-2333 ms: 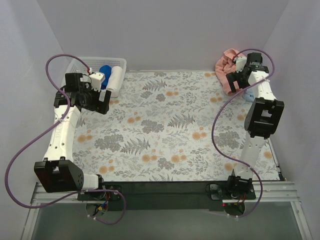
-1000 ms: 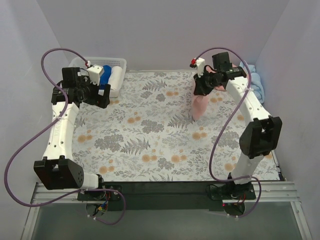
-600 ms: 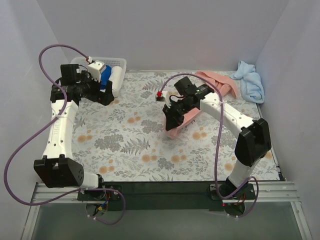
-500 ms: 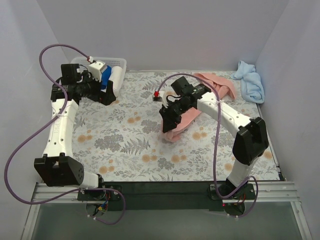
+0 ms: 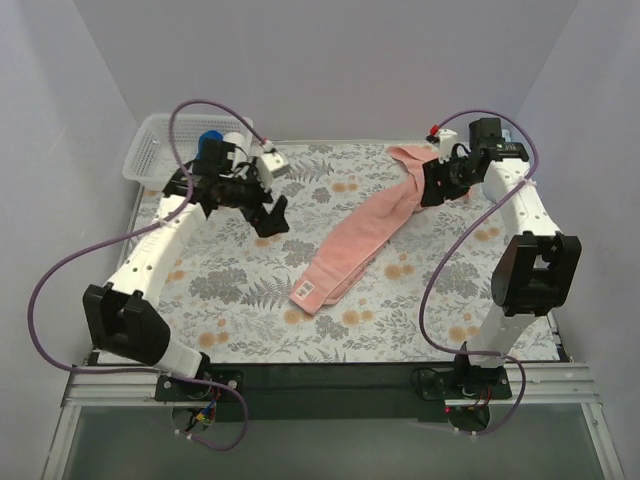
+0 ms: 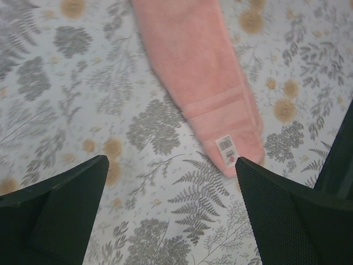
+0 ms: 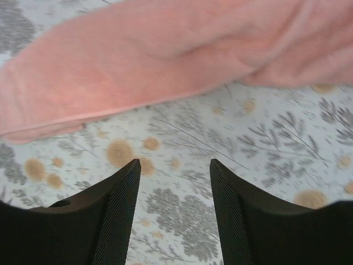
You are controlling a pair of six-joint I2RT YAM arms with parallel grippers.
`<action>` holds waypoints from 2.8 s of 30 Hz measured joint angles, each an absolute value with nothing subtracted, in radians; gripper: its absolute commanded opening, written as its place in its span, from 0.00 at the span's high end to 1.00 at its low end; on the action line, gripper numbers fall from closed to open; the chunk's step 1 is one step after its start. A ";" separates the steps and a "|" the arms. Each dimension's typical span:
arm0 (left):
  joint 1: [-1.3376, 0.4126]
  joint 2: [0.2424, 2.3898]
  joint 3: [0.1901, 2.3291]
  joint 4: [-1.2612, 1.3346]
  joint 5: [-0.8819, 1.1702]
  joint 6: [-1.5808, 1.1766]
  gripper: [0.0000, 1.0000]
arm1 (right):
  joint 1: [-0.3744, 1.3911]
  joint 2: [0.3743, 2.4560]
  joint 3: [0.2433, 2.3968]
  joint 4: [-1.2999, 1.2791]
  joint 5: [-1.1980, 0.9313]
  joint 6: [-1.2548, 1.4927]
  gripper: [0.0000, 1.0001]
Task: Roll the towels
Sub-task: Move the towel to the center of the board, then flatten the towel
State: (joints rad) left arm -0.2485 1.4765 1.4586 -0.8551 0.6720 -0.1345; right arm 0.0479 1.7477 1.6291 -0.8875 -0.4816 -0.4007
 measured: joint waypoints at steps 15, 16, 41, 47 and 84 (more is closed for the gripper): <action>-0.910 1.760 1.335 -0.694 0.325 0.046 0.04 | -0.051 2.228 2.008 -0.886 -0.200 -0.364 0.50; -0.929 1.773 1.323 -0.676 0.309 0.047 0.04 | -0.051 2.243 2.015 -0.885 -0.199 -0.356 0.50; -0.810 1.768 1.219 -0.599 0.170 0.062 1.00 | -0.050 2.307 1.961 -0.813 -0.297 -0.264 0.99; -0.692 1.550 1.210 -0.743 0.257 0.142 1.00 | -0.037 1.990 1.716 -0.806 -0.371 -0.300 0.99; -0.370 1.414 1.107 -0.943 0.414 0.269 0.26 | -0.030 1.754 1.523 -1.056 -0.135 -0.588 0.42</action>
